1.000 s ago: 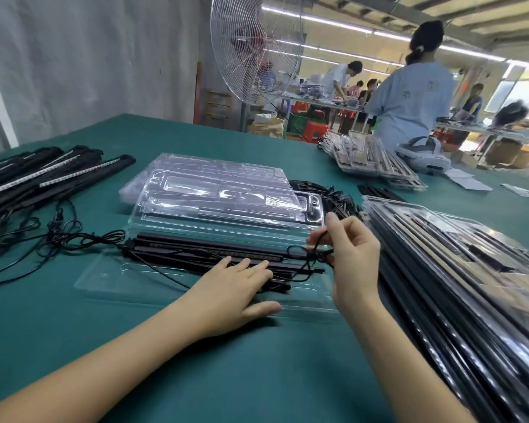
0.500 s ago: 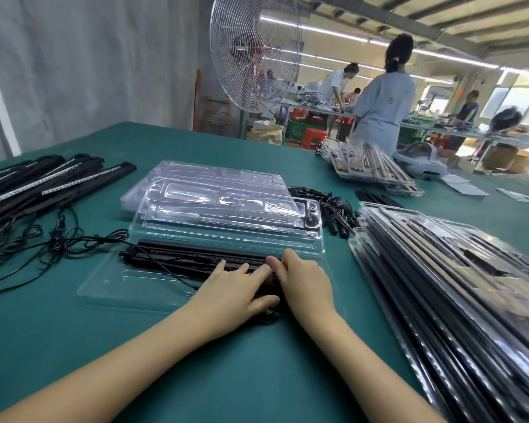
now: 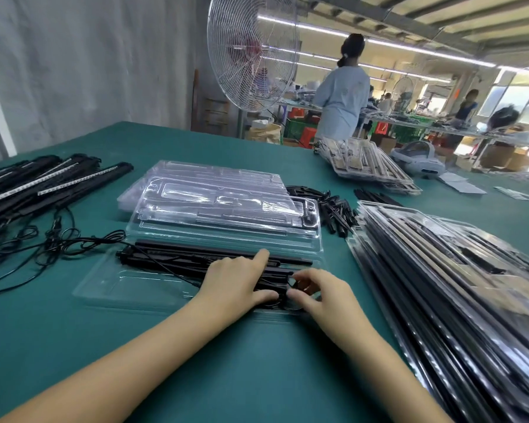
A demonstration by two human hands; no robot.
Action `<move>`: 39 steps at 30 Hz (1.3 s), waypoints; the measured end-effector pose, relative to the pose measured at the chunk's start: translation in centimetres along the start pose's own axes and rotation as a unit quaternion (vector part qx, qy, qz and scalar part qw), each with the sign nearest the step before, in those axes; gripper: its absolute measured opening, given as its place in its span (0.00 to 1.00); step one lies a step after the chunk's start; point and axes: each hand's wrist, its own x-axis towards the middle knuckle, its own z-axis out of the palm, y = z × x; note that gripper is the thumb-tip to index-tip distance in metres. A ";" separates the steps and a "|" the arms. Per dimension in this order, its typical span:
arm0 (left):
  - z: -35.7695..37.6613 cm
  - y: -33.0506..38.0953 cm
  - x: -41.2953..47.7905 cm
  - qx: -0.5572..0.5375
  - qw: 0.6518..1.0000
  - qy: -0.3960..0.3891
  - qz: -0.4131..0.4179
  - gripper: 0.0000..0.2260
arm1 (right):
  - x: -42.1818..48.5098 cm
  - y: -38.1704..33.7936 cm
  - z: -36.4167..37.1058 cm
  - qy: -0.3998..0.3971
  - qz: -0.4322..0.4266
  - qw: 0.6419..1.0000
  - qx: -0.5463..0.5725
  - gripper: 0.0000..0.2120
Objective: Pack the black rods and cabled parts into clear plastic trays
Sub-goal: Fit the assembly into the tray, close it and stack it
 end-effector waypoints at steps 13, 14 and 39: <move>-0.1 1.1 1.3 0.069 0.996 -0.059 0.013 0.27 | 0.4 -0.4 -1.9 -0.106 0.018 0.984 -0.139 0.10; -0.2 1.2 1.3 0.072 0.995 -0.070 0.013 0.27 | 0.3 -0.3 -2.2 -0.113 0.012 0.984 -0.137 0.08; 0.7 0.4 1.4 0.102 0.991 -0.082 0.034 0.34 | 1.6 0.4 -2.8 -0.148 -0.012 0.985 -0.088 0.14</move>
